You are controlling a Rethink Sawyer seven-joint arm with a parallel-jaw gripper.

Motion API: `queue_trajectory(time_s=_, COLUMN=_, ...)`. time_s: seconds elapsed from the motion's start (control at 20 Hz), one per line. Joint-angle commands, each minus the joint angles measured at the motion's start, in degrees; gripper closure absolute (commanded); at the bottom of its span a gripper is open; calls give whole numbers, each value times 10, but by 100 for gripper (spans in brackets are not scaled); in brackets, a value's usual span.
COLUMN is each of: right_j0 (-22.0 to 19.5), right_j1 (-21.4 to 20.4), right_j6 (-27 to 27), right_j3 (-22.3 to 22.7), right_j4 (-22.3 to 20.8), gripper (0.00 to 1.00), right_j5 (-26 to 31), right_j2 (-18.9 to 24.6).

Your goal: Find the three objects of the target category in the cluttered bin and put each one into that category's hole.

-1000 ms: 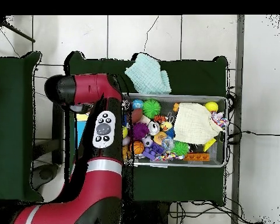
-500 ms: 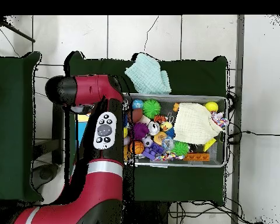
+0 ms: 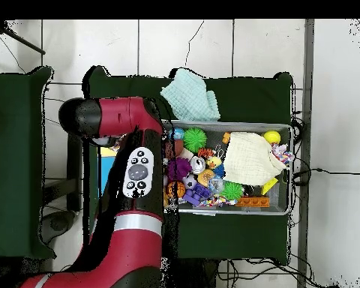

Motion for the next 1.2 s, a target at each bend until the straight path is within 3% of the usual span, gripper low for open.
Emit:
queue_trajectory(time_s=0.05, right_j0=-33, right_j1=-33, right_j6=19, right_j3=28, right_j4=0, gripper=0, right_j5=-25, right_j2=51)
queue_trajectory(time_s=0.3, right_j0=-27, right_j1=-42, right_j6=21, right_j3=13, right_j4=1, gripper=0, right_j5=26, right_j2=45)
queue_trajectory(time_s=1.2, right_j0=-41, right_j1=-141, right_j6=21, right_j3=96, right_j4=16, gripper=0, right_j5=38, right_j2=54)
